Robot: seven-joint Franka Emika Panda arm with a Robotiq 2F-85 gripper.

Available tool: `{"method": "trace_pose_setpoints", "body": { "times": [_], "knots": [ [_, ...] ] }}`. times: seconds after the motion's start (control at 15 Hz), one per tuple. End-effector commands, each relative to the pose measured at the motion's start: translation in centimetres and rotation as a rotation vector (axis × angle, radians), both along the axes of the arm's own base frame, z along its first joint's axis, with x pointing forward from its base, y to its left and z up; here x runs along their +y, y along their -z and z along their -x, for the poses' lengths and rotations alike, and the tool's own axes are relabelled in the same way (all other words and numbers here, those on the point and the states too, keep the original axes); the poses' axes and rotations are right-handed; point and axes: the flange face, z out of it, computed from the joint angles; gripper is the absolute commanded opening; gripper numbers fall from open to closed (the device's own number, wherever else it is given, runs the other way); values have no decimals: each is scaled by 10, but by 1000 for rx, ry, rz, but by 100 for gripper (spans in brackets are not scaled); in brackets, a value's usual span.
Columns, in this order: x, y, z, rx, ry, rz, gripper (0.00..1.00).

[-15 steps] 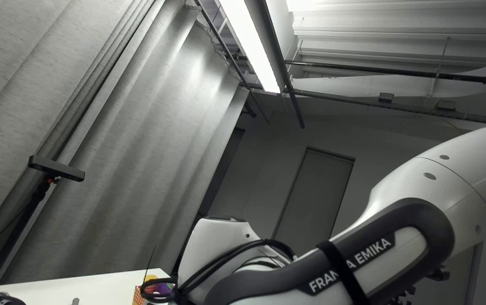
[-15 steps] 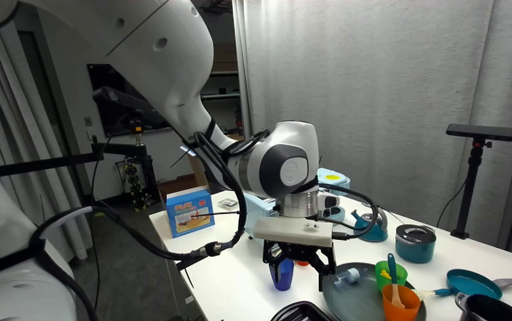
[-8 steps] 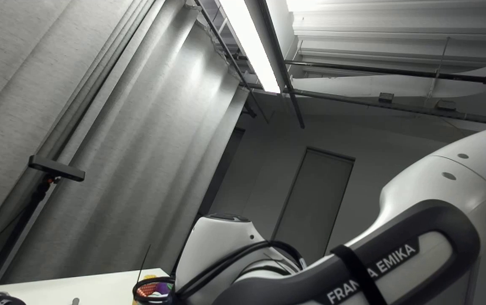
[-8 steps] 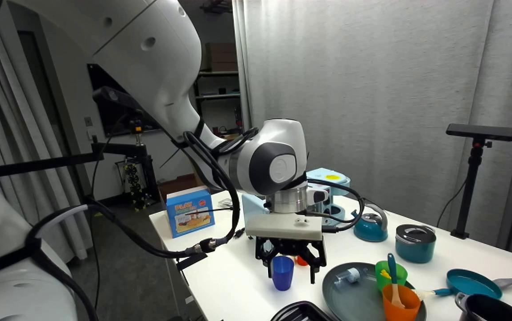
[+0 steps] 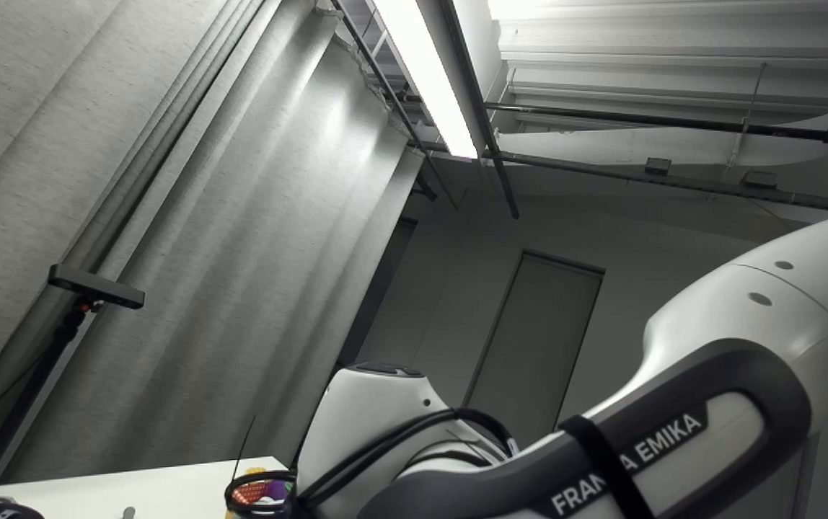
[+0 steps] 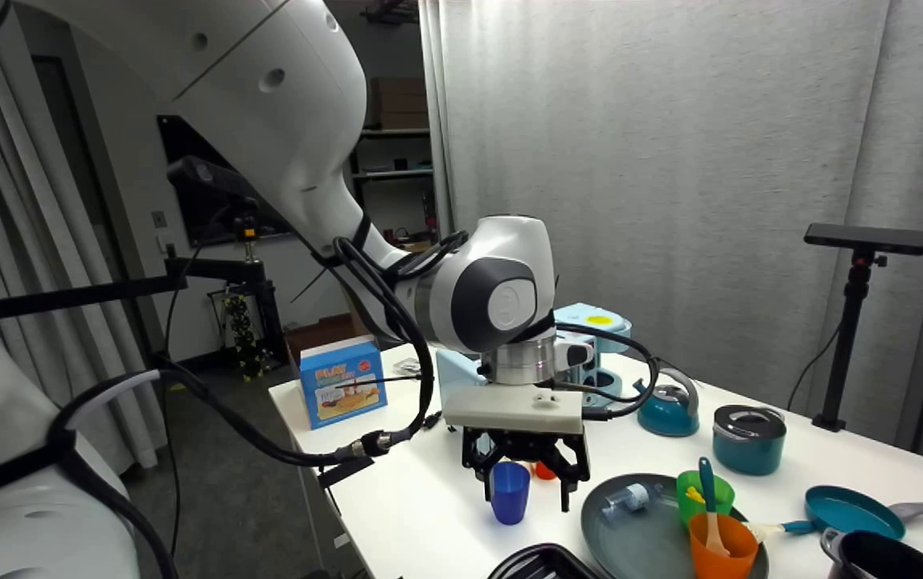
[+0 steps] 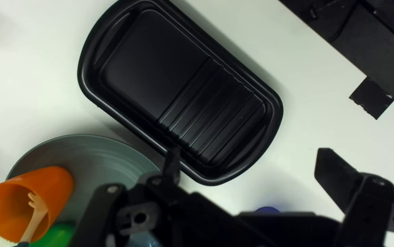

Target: Put the blue cup on the grey tray

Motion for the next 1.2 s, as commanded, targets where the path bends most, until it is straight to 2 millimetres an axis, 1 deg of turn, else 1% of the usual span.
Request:
{"method": "trace_pose_setpoints", "body": {
  "times": [0.0,0.27,0.73,1.13],
  "knots": [
    [6,2,-13,11,-24,-7,100],
    [22,9,-23,24,-61,-19,100],
    [63,30,-32,58,-136,-43,100],
    [95,42,-55,33,-108,-121,100]
  ]
}}
